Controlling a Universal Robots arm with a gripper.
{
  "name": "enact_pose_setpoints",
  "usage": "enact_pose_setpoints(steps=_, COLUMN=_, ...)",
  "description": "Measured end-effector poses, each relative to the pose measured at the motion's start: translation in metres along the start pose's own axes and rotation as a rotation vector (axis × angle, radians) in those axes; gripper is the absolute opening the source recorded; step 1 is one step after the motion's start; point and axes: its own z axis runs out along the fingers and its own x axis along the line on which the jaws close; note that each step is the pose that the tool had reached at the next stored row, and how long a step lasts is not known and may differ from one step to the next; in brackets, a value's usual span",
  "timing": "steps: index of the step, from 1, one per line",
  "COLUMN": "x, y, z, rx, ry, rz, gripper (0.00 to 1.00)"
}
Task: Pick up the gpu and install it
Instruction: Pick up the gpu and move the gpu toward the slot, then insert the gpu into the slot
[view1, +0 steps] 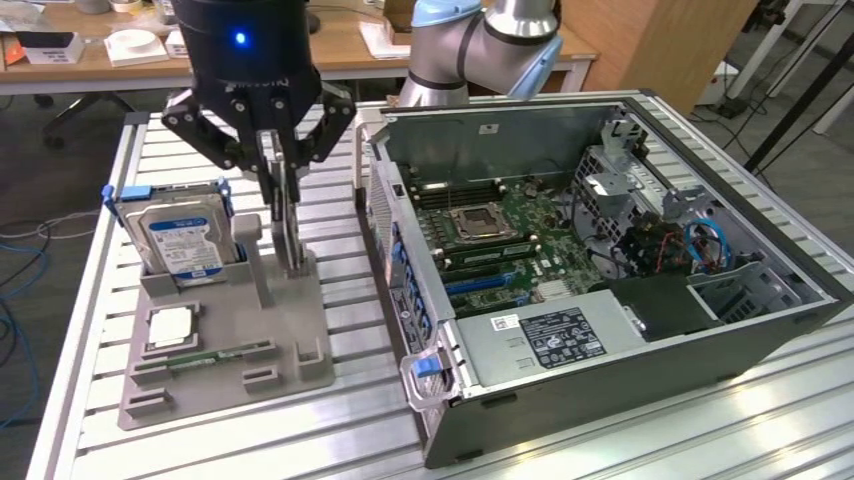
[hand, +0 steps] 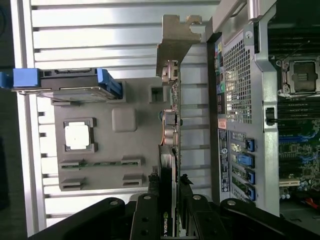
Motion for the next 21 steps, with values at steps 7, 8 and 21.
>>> enact_pose_setpoints(steps=7, x=-0.0002, y=0.0005, z=-0.0115, rx=-0.0001, ry=-0.0001, rz=0.000, gripper=0.26)
enact_pose_setpoints(steps=8, x=-0.0002, y=0.0005, z=-0.0119, rx=-0.0001, ry=-0.0001, rz=0.000, gripper=0.26)
enact_pose_setpoints(steps=21, x=-0.0005, y=0.0006, z=-0.0120, rx=0.0001, ry=0.0000, rz=0.000, gripper=0.26)
